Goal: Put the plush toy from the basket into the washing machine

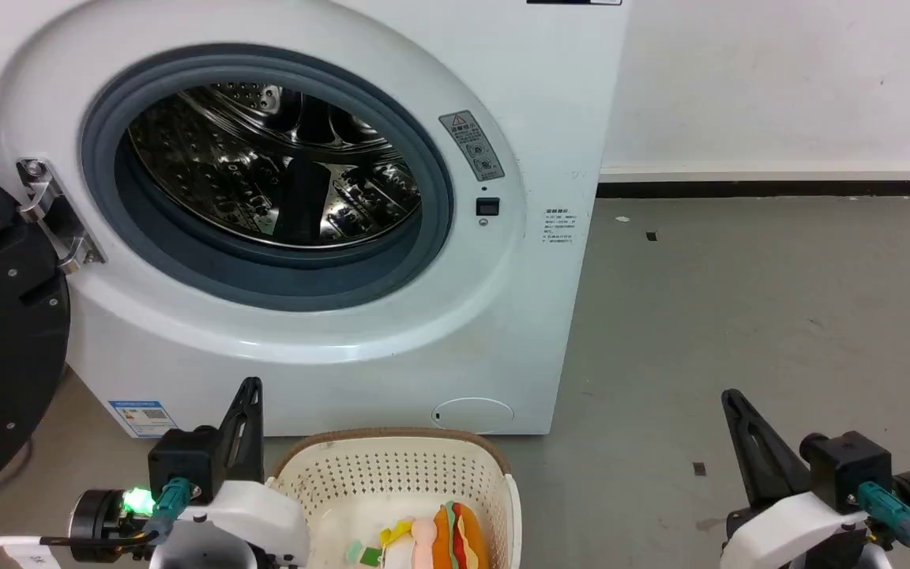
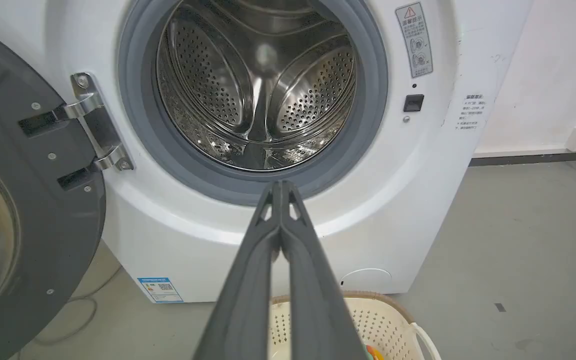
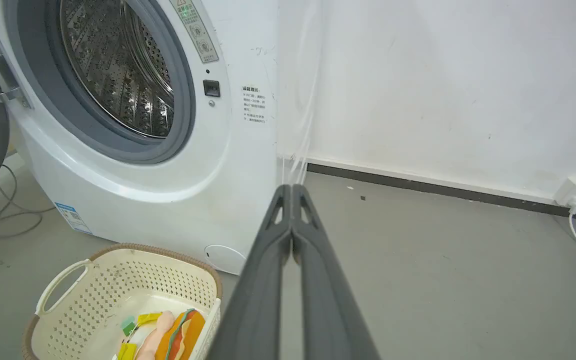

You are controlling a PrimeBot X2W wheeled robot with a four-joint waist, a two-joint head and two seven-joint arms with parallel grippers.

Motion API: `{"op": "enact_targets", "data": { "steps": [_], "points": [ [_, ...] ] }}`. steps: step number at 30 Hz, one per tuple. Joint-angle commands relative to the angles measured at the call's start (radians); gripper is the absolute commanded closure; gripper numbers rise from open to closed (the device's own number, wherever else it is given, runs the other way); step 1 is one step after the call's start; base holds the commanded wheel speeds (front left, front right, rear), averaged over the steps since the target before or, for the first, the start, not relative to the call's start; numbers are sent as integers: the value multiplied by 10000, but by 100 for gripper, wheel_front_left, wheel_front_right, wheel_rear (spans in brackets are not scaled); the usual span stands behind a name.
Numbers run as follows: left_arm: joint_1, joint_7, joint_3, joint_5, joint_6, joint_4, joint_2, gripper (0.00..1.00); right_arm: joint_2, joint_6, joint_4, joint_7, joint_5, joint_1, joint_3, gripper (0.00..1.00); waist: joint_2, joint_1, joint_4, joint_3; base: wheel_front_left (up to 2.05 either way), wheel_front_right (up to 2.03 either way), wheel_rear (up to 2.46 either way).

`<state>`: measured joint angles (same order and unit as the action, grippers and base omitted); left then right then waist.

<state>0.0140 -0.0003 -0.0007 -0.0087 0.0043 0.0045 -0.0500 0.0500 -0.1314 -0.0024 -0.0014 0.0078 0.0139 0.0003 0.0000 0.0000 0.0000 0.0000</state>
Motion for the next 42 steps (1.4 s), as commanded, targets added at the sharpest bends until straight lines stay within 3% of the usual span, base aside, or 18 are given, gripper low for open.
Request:
{"op": "enact_targets", "data": {
  "steps": [1,22,23,42],
  "points": [
    [-140,3,7,87,-43,-45,-3,100,2,7,24,14,-78,-139,-3,100,0,0,0,0,0,0,0],
    [-140,3,7,87,-43,-45,-3,100,2,7,24,14,-78,-139,-3,100,0,0,0,0,0,0,0],
    [0,-3,-4,-3,2,2,0,0,0,0,0,-5,2,0,-4,0,0,0,0,0,0,0,0],
    [435,-362,-331,-108,242,405,-1,0,0,1,-181,-362,557,-107,-434,0,0,0,-18,221,0,0,0]
  ]
}}
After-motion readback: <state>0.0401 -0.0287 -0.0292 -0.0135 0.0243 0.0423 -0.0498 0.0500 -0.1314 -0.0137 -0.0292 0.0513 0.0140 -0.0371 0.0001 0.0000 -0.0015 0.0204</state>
